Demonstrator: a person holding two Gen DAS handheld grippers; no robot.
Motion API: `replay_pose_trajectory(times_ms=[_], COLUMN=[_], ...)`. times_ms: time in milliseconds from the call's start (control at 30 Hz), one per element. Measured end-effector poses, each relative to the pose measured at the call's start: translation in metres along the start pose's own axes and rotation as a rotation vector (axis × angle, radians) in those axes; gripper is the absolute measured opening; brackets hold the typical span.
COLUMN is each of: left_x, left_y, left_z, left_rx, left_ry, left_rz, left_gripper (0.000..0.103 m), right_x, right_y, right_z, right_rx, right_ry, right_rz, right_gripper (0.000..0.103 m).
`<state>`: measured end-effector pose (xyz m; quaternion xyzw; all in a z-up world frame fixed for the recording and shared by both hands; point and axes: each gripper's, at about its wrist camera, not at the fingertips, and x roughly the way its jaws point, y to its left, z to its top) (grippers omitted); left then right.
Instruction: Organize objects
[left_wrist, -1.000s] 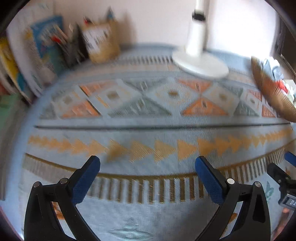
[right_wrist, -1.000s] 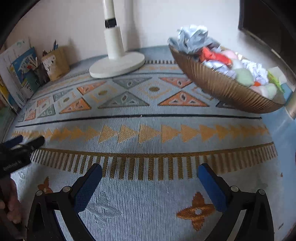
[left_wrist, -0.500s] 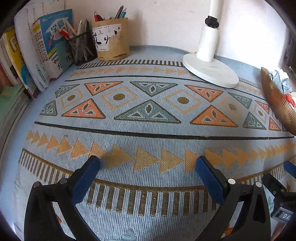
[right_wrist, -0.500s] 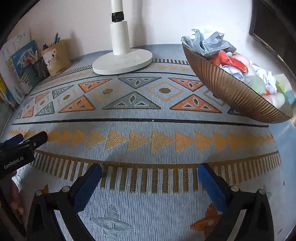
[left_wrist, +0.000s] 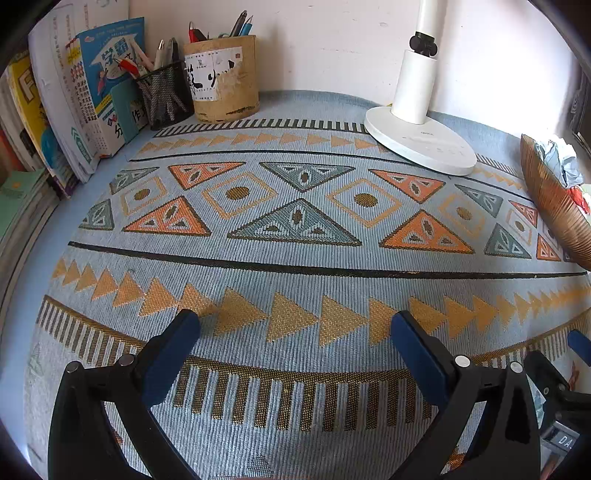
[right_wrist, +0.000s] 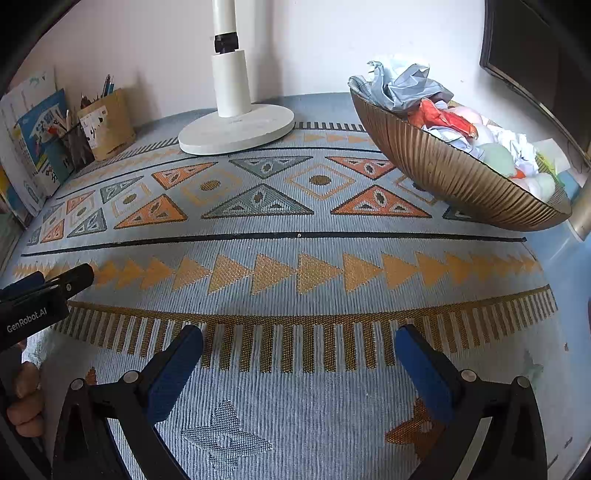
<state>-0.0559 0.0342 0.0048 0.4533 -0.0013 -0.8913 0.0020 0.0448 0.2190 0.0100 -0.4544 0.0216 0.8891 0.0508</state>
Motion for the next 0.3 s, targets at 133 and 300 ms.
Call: replay_pose_trajectory(times_ms=[133,300], left_x=[-0.0003,-0.0001], left_y=[-0.0004,-0.0004], left_z=[-0.0004,-0.0001], left_rx=[0.0,0.0], left_ry=[0.0,0.0], left_rz=[0.0,0.0], left_gripper=[0.103,0.103], right_x=[-0.0001,-0.0001], right_y=[0.0001,0.0002], right_z=[-0.0003,-0.0004], right_rx=[0.0,0.0], right_ry=[0.0,0.0], right_rz=[0.0,0.0], right_gripper=[0.103,0.103])
